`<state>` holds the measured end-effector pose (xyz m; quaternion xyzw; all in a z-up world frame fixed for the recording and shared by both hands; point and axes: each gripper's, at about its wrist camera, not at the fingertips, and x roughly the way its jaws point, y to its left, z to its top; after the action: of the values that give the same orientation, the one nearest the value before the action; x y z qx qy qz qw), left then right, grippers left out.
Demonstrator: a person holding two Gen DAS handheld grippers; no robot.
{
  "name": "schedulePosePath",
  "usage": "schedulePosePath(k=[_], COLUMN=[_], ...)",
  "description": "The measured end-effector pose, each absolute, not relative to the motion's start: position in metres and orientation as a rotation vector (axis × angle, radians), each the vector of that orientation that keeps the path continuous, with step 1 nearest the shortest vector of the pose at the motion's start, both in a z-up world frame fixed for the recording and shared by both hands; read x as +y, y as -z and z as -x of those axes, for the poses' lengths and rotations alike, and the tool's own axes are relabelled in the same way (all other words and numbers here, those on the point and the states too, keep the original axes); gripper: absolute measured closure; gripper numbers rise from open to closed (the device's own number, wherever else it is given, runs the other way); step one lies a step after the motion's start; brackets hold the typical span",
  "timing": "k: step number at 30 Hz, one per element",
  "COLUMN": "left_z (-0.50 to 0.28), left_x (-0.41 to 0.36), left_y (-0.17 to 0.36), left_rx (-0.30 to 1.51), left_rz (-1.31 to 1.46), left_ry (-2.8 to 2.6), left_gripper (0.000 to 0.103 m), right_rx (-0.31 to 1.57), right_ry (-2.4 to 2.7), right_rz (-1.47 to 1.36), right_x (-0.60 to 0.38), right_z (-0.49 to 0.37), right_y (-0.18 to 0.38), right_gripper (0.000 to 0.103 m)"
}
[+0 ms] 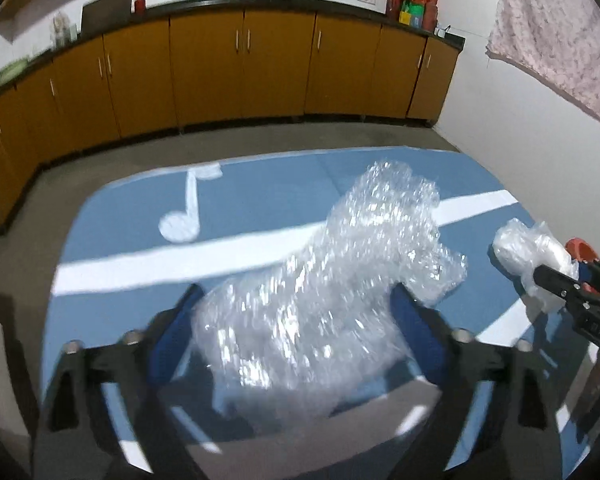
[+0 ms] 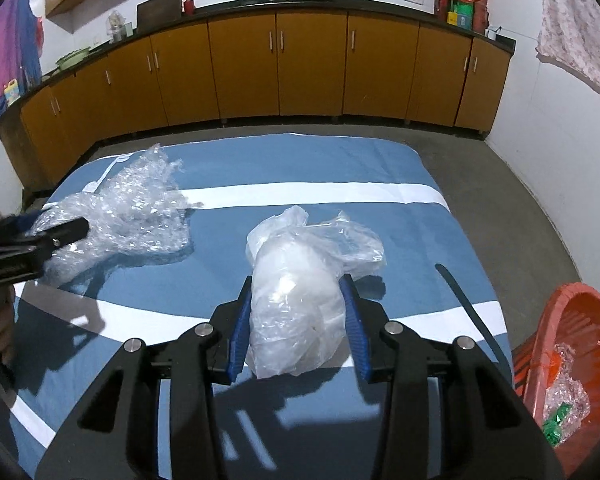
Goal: Collect trash
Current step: 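Grasp the white bag with the right tool while the left tool grasps the bubble wrap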
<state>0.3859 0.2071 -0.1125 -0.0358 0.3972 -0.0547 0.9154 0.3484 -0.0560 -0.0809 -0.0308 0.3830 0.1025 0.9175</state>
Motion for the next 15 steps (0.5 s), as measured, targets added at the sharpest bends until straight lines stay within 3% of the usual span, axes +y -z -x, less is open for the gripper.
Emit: schedulePosePath(k=[4,6,9,15], left_z=[-0.38,-0.377,-0.371,-0.356], left_x=[0.203,0.199,0.194,0.184], left_y=[0.117,0.117,0.115,0.104], left_rx=[0.829,0.825,0.816,0.79], left_rz=[0.098,0.093,0.087,0.098], left_ry=[0.129,0.127,0.107,0.062], left_gripper=[0.049,0.067,0.081,0.088], right_rx=[0.785,0.784,0.784,0.764], right_ry=[-0.215,-0.211,-0.205,-0.189], right_rz=[0.07,0.066,0.053,0.025], right_x=[-0.054,-0.057,-0.063,-0.081], right_z=[-0.343,-0.339,-0.332,-0.314], right_y=[0.079,0.078,0.075,0.062], right_gripper=[0.062,0.063,0.063,0.064])
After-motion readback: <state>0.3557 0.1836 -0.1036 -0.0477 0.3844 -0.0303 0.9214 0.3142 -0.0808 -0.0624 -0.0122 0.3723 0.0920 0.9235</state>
